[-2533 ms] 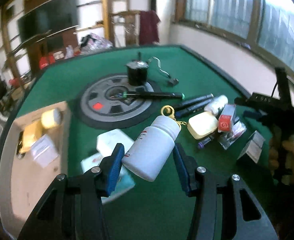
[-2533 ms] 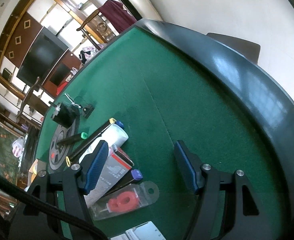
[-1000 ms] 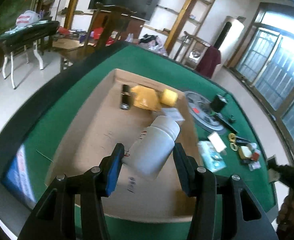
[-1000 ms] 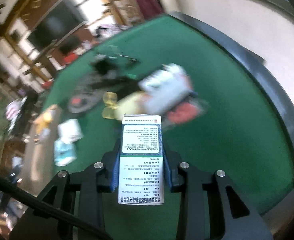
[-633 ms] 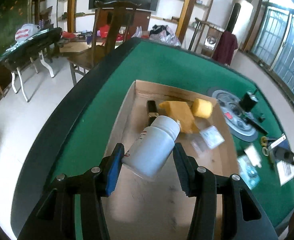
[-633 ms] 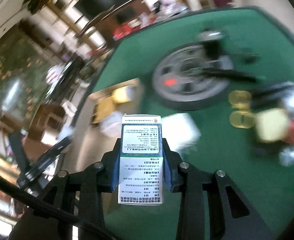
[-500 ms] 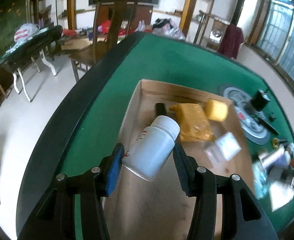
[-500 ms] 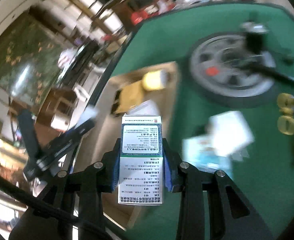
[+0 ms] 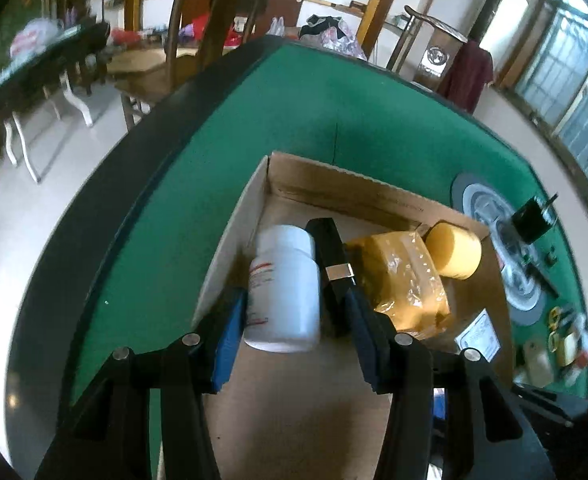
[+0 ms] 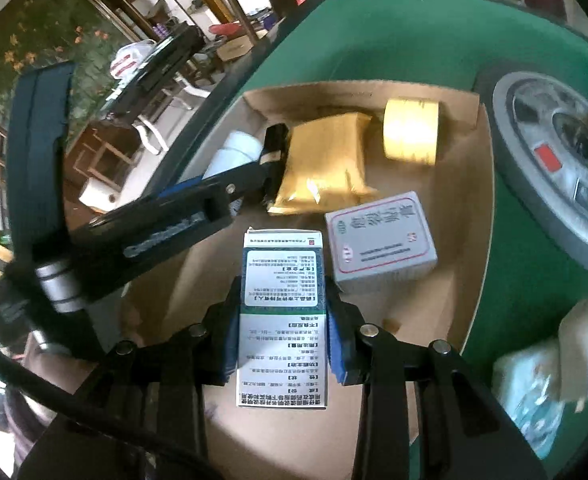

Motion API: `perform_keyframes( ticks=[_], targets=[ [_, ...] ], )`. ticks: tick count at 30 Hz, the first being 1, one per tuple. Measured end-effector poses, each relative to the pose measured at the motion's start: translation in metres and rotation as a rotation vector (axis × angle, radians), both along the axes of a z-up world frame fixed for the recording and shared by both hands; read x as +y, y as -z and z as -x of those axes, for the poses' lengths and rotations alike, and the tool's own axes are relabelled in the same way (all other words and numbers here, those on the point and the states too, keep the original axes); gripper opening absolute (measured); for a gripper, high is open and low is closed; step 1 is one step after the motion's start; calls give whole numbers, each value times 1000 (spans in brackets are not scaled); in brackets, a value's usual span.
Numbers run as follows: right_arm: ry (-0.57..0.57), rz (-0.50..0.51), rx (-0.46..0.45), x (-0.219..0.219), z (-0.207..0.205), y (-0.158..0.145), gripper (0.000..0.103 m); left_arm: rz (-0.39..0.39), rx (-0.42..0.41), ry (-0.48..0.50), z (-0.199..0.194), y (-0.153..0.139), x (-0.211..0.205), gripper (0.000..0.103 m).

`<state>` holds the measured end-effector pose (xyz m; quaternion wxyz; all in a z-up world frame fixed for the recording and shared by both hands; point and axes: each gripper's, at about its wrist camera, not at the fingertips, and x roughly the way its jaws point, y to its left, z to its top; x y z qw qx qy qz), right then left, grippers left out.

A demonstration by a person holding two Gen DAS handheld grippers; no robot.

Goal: Organize objects
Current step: 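Grasp the white-green medicine box with the right tool while the left tool carries the bottle, then set the pill bottle and medicine box into the cardboard box, opening both tools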

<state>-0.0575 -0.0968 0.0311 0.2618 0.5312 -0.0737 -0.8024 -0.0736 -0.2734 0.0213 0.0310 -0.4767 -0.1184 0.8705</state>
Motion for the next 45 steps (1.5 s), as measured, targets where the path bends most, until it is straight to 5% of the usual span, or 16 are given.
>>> perform_keyframes(
  ticks=[8,15,20,23,27,30,33,37,40,45],
  targets=[
    [29,-81,49,-6,10,-6,33,-146,86,-90,-26,-33,-36,54],
    [43,-40,44,7,3,-20,37,-56,186,-165,-72,-61,-41,59],
    [66,-63,188,35,-21,-57,46,-56,253,-122,-100,-81,-17,59],
    [127,-98,309,64,-41,-79,51,-93,367,-46,-126,-100,8,59],
    [244,-239,477,101,-56,-102,62,-100,481,13,-153,-116,43,87],
    [350,-297,536,146,-66,-113,75,-177,410,36,-152,-107,66,88],
    [459,-249,469,212,-60,-115,81,-228,322,67,-146,-92,92,88],
    [622,-128,365,294,-59,-107,81,-80,293,68,-151,-79,135,88],
    [713,-34,307,342,-62,-86,81,-42,255,99,-154,-70,160,88],
    [801,26,329,391,-68,-65,81,21,220,95,-151,-63,186,88]
  ],
)
